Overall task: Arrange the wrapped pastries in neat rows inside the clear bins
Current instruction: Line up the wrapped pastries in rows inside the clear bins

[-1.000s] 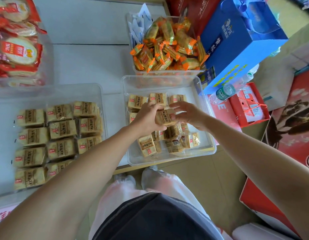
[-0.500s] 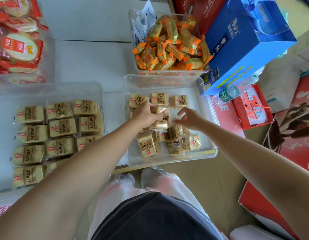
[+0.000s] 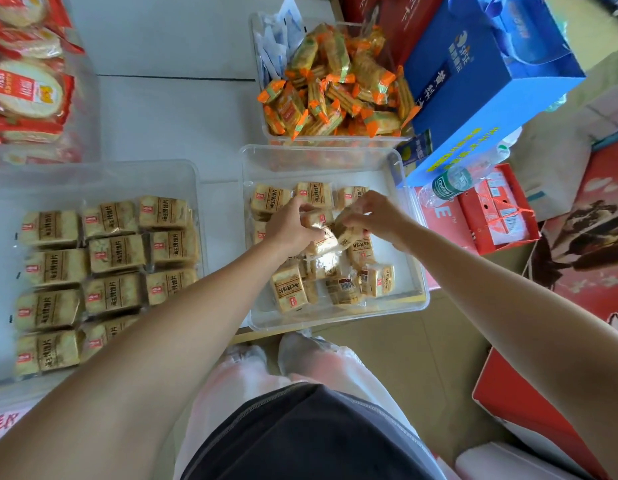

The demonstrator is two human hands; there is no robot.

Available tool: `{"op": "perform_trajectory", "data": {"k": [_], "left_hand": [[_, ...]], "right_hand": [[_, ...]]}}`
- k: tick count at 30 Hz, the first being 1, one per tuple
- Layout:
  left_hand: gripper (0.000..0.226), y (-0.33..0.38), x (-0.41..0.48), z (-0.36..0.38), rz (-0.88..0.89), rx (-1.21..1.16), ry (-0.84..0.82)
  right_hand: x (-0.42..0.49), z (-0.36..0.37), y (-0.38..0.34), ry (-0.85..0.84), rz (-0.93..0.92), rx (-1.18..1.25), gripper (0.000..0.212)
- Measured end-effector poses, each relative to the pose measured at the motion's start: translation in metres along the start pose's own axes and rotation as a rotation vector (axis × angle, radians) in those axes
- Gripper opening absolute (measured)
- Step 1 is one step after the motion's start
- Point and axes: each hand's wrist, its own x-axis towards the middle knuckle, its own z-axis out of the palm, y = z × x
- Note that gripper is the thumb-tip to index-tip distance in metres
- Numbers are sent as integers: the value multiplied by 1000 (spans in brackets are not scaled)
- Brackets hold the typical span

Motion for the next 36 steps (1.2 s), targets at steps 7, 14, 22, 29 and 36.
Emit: {"op": "perform_trajectory", "data": {"k": [7, 14, 22, 29, 36], "left_hand": [[47, -10, 0, -1, -64, -3, 6], [42, -11, 5, -4, -179, -290, -40], [35, -5, 8, -4, -242, -440, -114], [48, -8, 15, -2, -281, -499, -147], [14, 5, 11, -2, -332, -542, -141]], "right_hand": [[-12, -3, 6, -240, -53, 135, 61], [-8, 6, 5, -4, -247, -178, 46], [-9, 11, 13, 53, -260, -198, 60], [-14, 8, 13, 52, -336, -301, 72], [-10, 11, 14, 61, -379, -267, 59]]}}
